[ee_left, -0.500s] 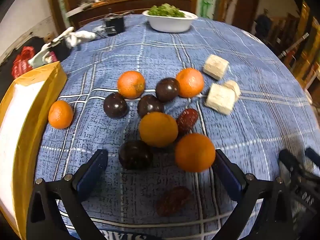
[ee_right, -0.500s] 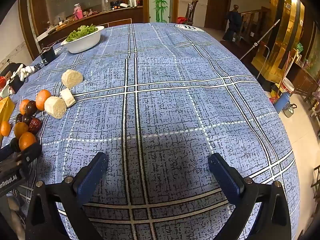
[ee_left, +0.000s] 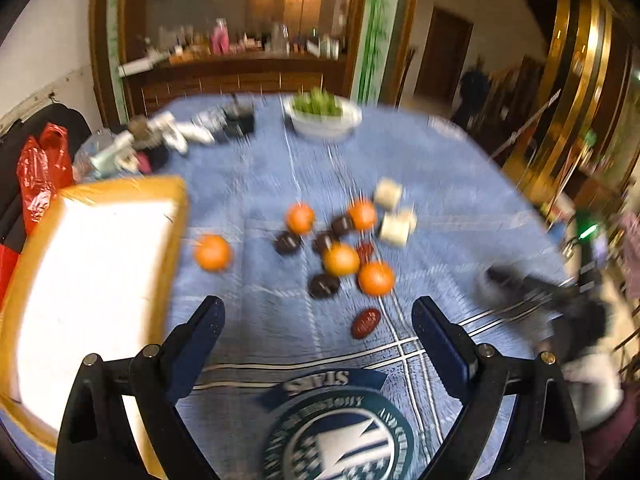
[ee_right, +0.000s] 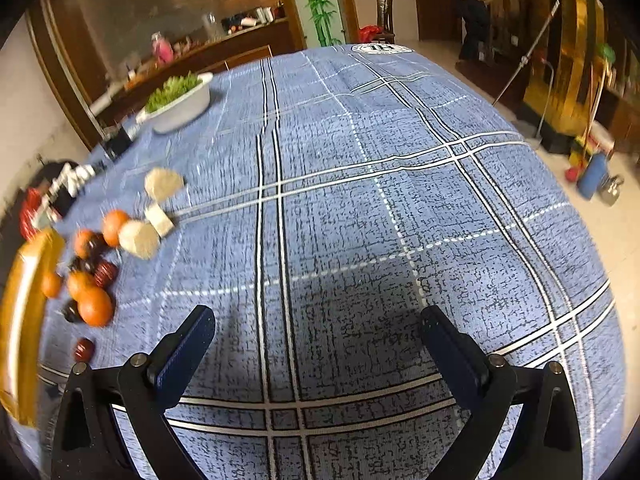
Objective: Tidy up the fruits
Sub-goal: 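Grasp an orange with the left tool while the right tool grasps another orange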
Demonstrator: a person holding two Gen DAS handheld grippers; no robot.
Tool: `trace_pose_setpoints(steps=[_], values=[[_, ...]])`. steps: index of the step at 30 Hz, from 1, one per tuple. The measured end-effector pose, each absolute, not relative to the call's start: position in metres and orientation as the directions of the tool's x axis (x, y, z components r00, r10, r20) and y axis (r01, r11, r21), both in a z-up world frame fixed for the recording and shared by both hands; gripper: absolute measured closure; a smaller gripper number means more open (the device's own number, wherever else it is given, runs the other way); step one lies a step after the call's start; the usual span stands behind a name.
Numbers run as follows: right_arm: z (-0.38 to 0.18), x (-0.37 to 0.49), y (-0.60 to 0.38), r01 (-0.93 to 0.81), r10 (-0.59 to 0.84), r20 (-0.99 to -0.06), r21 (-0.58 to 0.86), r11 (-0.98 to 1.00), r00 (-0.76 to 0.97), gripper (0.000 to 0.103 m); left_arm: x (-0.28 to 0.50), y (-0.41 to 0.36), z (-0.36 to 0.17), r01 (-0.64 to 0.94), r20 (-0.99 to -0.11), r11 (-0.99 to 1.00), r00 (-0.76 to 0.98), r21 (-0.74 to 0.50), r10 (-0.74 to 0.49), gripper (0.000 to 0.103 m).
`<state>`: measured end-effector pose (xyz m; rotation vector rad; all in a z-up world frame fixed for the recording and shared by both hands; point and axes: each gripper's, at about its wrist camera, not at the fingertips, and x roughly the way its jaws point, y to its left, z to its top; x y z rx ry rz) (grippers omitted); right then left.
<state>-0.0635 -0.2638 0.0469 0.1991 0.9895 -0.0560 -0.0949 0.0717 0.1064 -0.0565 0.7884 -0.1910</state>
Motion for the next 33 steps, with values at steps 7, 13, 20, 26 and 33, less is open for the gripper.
trace_pose_setpoints(steps=[7,13,20,26,33], values=[[0.118,-0.09,-0.252,0.138,-0.04,-0.735,0.074,0.988,0.677,0.008,-0.129,0.153,0.232,0.113,-0.53,0.991,0.837,-0.076,-0.137,0.009],[0.231,-0.103,-0.225,0.044,0.003,-0.565,0.071,0.996,0.825,0.007,-0.131,0.197,0.316,-0.007,-0.34,1.0,0.94,-0.008,0.004,0.003],[0.19,-0.082,-0.173,-0.13,0.215,-0.644,0.178,0.975,0.734,0.01,-0.114,0.169,0.279,0.053,-0.408,0.998,0.912,0.023,-0.039,0.0],[0.093,-0.066,-0.139,-0.189,0.303,-0.767,0.237,0.953,0.566,0.039,-0.054,0.152,0.163,0.102,-0.646,0.993,0.754,-0.061,-0.117,0.008],[0.061,-0.051,-0.12,-0.243,0.307,-0.788,0.205,0.948,0.533,0.039,0.011,0.135,0.073,0.174,-0.833,0.978,0.521,-0.11,-0.187,0.061]])
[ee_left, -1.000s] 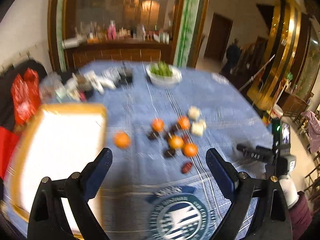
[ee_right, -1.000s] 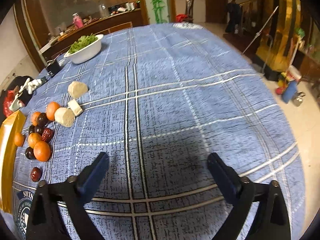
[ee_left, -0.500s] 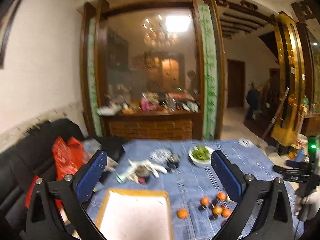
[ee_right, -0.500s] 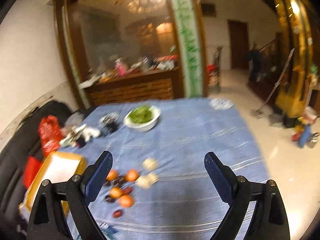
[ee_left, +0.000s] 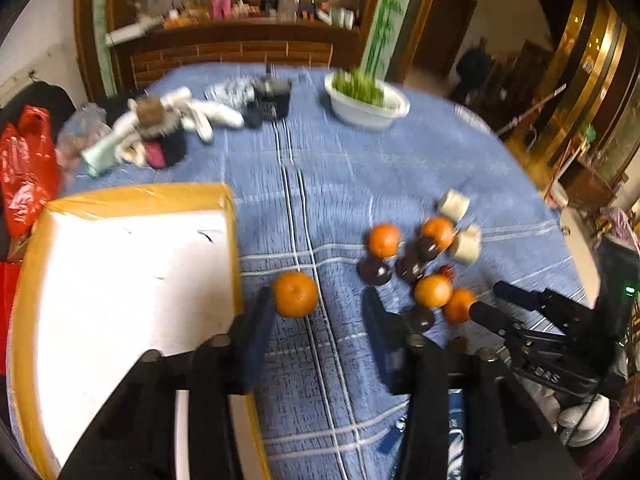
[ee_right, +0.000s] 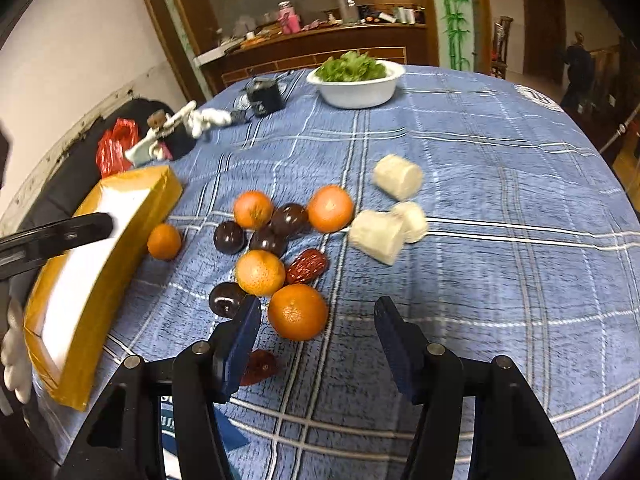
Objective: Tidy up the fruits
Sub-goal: 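Grasp an orange with the left tool while the right tool grasps another orange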
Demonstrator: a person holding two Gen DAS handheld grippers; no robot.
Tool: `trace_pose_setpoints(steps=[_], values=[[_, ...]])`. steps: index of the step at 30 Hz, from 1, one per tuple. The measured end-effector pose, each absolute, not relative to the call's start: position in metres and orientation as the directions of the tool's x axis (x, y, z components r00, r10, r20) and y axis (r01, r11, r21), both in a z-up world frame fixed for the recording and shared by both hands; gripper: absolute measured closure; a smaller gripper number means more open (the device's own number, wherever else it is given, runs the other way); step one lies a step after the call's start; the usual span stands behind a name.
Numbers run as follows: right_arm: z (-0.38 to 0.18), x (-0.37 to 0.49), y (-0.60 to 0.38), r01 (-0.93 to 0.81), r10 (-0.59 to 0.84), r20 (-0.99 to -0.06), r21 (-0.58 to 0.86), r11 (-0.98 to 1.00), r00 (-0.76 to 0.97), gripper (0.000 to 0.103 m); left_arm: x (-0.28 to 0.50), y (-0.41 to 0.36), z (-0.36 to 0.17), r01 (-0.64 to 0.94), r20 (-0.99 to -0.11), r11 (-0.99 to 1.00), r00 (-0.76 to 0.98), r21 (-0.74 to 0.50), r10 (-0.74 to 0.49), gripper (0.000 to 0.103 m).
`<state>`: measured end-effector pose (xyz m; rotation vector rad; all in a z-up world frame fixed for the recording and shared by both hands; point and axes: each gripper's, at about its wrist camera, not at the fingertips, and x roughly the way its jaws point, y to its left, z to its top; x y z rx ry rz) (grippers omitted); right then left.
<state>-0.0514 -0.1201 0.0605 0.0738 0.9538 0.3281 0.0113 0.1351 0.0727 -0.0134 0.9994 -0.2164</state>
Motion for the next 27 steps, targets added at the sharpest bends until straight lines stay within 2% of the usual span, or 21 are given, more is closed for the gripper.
trace_pose_setpoints(steps=[4,11,12,13,15,20,27], values=[[0.053,-0.049,-0.116,-0.26,0.304,-0.795,0.19,0.947,0.525,0.04,0.027,0.121,0.046,0.215,-0.876,0.977,0.47,-0.009,-0.112,0.061],[0.049,-0.046,-0.112,-0.276,0.317,-0.783,0.192,0.942,0.535,0.051,0.042,0.119,0.033,0.218,-0.896,0.973,0.443,0.079,-0.026,0.062],[0.049,-0.046,-0.111,-0.28,0.32,-0.781,0.194,0.94,0.536,0.053,0.043,0.118,0.031,0.215,-0.898,0.972,0.441,0.09,-0.014,0.063],[0.049,-0.047,-0.111,-0.284,0.325,-0.78,0.197,0.938,0.534,0.057,0.043,0.116,0.029,0.208,-0.894,0.971,0.447,0.121,0.016,0.071],[0.048,-0.047,-0.108,-0.298,0.342,-0.781,0.209,0.931,0.522,0.063,0.041,0.114,0.029,0.207,-0.892,0.97,0.452,0.128,0.021,0.071],[0.05,-0.052,-0.102,-0.31,0.341,-0.775,0.196,0.93,0.533,0.065,0.029,0.123,0.036,0.181,-0.882,0.983,0.469,0.034,-0.056,0.072],[0.084,-0.069,-0.094,-0.329,0.38,-0.729,0.222,0.918,0.57,0.065,-0.015,0.155,0.083,0.115,-0.812,0.988,0.563,-0.106,-0.153,0.072]])
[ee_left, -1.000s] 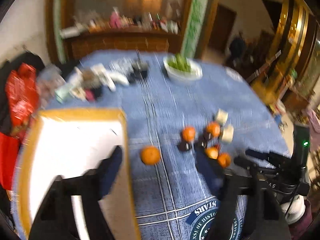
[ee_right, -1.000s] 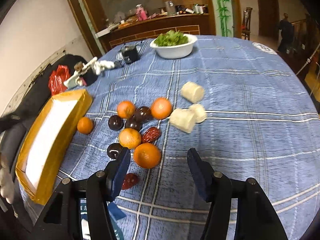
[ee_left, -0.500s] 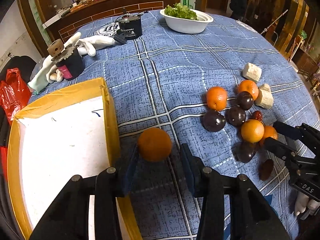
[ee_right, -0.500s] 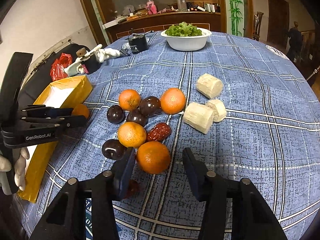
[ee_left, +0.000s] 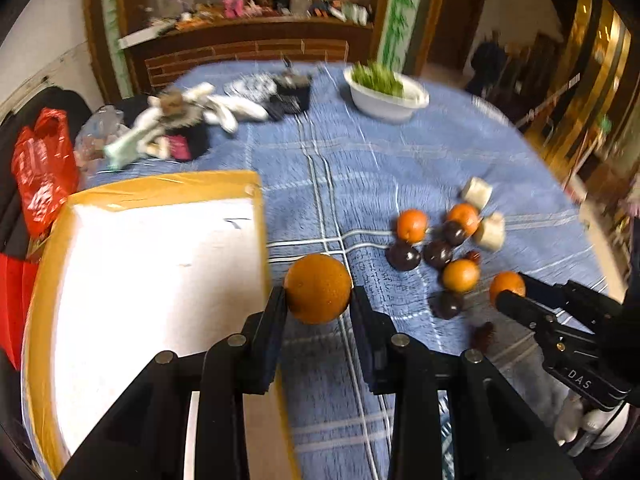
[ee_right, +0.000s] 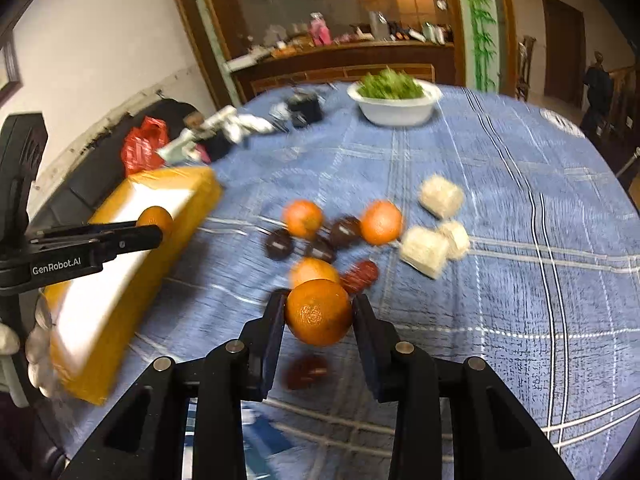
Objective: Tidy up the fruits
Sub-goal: 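Carry both oranges over the white tray and open both tools to release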
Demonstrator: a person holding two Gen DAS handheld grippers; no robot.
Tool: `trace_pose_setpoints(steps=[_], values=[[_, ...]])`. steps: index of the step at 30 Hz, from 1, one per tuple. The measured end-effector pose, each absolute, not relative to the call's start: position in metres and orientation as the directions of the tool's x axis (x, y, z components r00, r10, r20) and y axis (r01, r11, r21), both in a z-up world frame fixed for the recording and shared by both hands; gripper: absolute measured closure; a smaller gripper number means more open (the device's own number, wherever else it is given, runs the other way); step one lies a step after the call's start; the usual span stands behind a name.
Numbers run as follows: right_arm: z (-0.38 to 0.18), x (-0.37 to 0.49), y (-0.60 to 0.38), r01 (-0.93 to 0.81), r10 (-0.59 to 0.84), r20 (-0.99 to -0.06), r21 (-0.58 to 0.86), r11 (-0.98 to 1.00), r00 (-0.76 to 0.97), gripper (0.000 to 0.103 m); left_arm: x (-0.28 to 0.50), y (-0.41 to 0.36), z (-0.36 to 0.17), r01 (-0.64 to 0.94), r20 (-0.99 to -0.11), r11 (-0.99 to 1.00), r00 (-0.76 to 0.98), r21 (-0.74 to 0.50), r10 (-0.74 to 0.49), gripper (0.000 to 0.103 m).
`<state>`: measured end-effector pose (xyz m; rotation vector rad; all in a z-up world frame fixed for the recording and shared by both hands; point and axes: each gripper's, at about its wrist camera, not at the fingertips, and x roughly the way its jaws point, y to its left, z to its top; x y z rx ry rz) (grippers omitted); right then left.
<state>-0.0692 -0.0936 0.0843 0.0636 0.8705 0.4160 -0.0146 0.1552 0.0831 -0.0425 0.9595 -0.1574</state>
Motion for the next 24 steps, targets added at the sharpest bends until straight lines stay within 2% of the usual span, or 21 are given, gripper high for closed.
trace_pose_setpoints(steps=[6,12,17,24], values=[[0.123,-0.102,-0.033,-0.473,0.494,-0.682,0.239,0.848,0.54,0.065,-0.066,0.215,0.11,-0.03,-0.758,0.987,0.644,-0.161,-0.104,0.072],[0.124,-0.124,0.064,-0.616,0.592,-0.689,0.264,0.742,0.418,0.064,-0.097,0.274,0.086,-0.229,-0.768,0.971,0.633,-0.071,0.093,0.071],[0.103,-0.132,0.119,-0.656,0.587,-0.729,0.255,0.71,0.352,0.064,-0.116,0.309,0.074,-0.309,-0.774,0.949,0.616,-0.066,0.147,0.071],[0.073,-0.141,0.158,-0.674,0.528,-0.783,0.198,0.712,0.328,0.062,-0.132,0.321,0.08,-0.336,-0.76,0.938,0.631,-0.085,0.157,0.07]])
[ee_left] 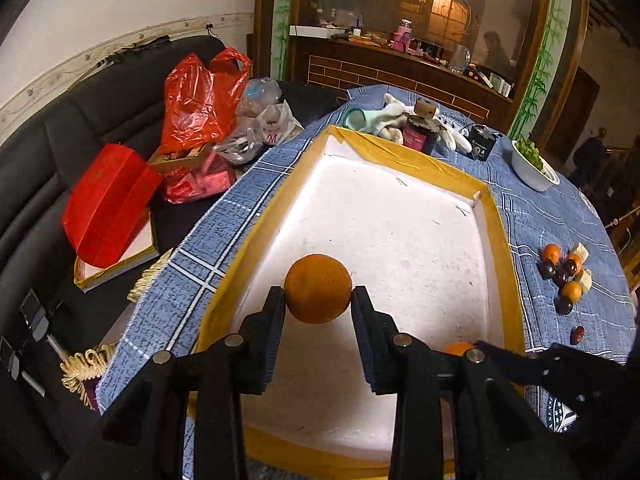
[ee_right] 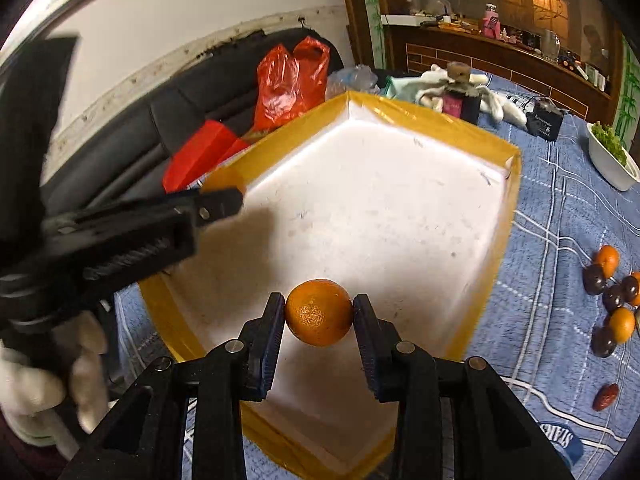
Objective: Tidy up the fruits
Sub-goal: 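Carry both oranges over the white tray and open both tools to release, then grasp a dark plum with the left tool while the right tool grasps a red date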
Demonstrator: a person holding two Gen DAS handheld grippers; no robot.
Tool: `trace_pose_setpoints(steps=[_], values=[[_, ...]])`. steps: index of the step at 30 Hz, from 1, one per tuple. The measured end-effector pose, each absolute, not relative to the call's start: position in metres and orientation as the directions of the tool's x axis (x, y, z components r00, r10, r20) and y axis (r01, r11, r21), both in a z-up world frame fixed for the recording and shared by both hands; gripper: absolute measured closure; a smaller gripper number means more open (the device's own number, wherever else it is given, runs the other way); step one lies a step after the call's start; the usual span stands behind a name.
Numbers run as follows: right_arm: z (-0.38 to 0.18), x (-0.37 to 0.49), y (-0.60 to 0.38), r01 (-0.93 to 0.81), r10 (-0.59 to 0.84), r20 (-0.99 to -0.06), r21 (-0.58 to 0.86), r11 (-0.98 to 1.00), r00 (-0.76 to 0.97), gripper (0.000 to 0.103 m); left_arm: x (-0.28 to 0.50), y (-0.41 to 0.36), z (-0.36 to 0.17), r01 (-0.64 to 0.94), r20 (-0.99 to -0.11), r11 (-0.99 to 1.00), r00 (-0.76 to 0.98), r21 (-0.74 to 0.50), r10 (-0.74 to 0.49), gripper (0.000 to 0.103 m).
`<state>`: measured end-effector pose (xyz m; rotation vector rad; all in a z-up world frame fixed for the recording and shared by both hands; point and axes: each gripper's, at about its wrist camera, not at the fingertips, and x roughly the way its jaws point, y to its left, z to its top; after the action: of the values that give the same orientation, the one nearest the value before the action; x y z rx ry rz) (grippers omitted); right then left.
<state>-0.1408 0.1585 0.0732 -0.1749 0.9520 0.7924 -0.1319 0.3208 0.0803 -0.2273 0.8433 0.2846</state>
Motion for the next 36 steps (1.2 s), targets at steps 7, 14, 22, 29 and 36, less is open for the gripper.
trace_pose_setpoints(steps=[7,14,22,29,36], values=[[0.082,-0.149,0.156,-0.685,0.521,-0.773,0.159,0.711,0.362,0.062,-0.146,0.319,0.1,-0.352,-0.716,0.931,0.675,-0.1,0.178,0.039],[0.125,-0.152,0.102,-0.644,0.552,-0.692,0.163,0.747,0.465,0.061,-0.159,0.305,0.126,-0.296,-0.676,0.942,0.727,-0.158,0.116,0.035],[0.157,-0.126,-0.062,-0.358,0.338,-0.659,0.11,0.927,0.672,0.051,-0.161,0.258,0.15,-0.143,-0.63,0.971,0.777,-0.194,-0.011,0.027],[0.113,-0.109,-0.127,-0.242,0.288,-0.733,0.172,0.955,0.616,0.051,-0.136,0.197,0.133,-0.001,-0.681,0.982,0.721,-0.188,-0.13,0.027],[0.074,-0.097,-0.109,-0.306,0.364,-0.764,0.227,0.924,0.533,0.051,-0.116,0.158,0.115,0.052,-0.721,0.99,0.68,-0.134,-0.134,0.027]])
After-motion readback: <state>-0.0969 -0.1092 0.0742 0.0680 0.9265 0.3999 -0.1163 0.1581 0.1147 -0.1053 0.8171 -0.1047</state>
